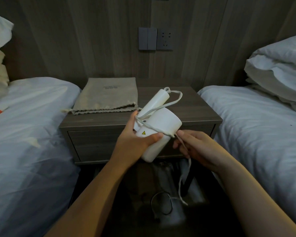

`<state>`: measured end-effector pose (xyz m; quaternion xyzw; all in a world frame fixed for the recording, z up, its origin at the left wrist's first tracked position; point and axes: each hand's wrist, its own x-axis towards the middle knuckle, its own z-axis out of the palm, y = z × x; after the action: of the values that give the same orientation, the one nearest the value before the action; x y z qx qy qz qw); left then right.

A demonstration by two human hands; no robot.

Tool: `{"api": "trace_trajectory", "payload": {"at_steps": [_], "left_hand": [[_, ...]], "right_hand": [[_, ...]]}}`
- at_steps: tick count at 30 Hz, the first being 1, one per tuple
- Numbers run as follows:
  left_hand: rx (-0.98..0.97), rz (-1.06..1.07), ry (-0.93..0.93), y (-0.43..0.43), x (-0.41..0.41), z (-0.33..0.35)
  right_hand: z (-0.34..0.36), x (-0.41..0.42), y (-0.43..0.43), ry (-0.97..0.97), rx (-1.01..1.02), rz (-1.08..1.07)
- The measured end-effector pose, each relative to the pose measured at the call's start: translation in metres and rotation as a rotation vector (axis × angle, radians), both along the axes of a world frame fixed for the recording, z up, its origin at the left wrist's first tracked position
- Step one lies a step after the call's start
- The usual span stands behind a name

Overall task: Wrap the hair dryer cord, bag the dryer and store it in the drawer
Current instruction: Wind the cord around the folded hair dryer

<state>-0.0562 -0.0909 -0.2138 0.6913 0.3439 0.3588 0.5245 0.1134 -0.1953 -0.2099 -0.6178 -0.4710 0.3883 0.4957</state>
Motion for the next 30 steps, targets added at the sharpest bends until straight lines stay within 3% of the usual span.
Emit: {"api": "trace_trajectory", "payload": {"at_steps": [3,14,20,30], "left_hand": [[0.065,0.012,0.060,-0.005,0.001,-0.001],[0.427,0.071,0.287,-0.013,0.000,-0.007],[0.525,0.091,0.349,-0.014,0.000,-0.007],[0.743,0.207,0.442,-0.021,-0.002,0.004]], "right_hand": [[0.001,-0.004,0.001,-0.202,-0.054,-0.059],[-0.001,-0.011,0.004,-0.548,-0.188,-0.124],[0.003,-0.018,0.004,-0.633,-0.293,-0.212],[0.016,-0.024,-0.001,-0.731,-0.321,-0.162]]}}
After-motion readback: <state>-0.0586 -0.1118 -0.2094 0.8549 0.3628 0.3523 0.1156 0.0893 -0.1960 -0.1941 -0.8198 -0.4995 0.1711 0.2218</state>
